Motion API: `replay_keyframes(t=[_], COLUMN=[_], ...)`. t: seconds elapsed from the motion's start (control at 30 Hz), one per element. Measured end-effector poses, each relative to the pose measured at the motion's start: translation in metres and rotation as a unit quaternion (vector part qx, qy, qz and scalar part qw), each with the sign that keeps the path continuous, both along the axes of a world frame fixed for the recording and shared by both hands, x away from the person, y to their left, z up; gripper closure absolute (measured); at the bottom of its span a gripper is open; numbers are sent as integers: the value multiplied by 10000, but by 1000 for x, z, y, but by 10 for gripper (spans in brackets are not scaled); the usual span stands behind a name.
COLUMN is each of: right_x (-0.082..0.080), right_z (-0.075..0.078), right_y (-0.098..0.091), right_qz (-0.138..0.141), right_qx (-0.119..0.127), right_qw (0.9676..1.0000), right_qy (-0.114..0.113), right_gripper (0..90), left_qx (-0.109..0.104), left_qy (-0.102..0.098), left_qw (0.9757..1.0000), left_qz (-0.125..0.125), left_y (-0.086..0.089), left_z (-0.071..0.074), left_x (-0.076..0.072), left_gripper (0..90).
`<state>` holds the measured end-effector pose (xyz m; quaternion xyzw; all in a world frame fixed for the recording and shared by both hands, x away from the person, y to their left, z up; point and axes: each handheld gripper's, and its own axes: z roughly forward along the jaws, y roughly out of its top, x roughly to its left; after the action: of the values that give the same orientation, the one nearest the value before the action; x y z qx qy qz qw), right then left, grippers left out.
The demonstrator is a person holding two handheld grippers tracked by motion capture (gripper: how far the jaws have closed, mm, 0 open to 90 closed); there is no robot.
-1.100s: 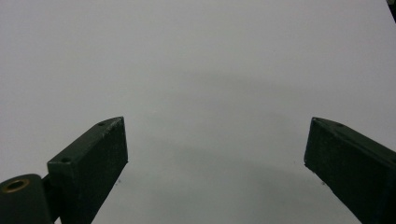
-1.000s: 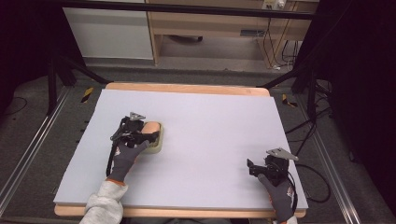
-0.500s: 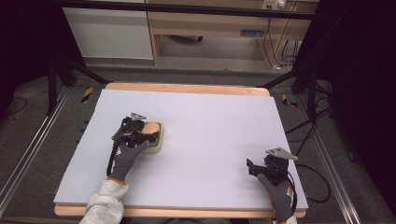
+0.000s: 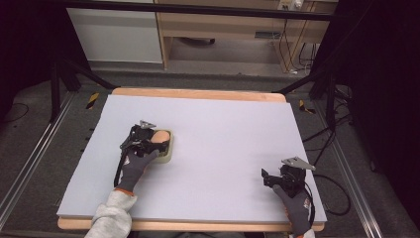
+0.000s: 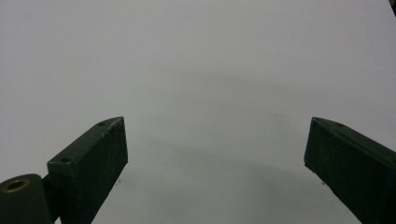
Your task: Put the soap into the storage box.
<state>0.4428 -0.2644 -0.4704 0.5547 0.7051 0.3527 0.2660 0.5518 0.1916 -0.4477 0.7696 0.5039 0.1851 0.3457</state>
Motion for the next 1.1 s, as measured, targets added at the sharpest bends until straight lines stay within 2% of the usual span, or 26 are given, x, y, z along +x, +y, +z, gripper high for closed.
replay_keyframes(t=[0.23, 0.33, 0.7, 0.8, 0.83, 0.97, 1.1], right_x=[0, 0, 0, -1, -1, -1, -1], right_z=[0, 0, 0, 1, 0, 0, 0], right_y=[0, 0, 1, 0, 0, 0, -2], right_qz=[6, 9, -12, -28, -27, -37, -60], right_qx=[13, 16, 34, 23, 7, 17, 24], right_qw=[10000, 10000, 10000, 10000, 10000, 10000, 10000], right_qy=[11, 12, 0, -20, -22, -17, -23], right_gripper=[65, 65, 63, 63, 63, 63, 63], left_qx=[44, 130, 121, 76, -1, -72, -209], left_qy=[31, 82, 83, 18, 7, -56, -227], left_qw=[10000, 9999, 9999, 9999, 10000, 10000, 9995], left_qz=[8, 49, 85, 92, 78, 15, -64], left_y=[-3, -2, -3, -2, -1, 0, 4], left_z=[-4, -5, -5, -2, 1, 6, 17], left_x=[0, 1, 0, -2, -5, -11, -23], left_gripper=[318, 317, 296, 254, 247, 237, 235])
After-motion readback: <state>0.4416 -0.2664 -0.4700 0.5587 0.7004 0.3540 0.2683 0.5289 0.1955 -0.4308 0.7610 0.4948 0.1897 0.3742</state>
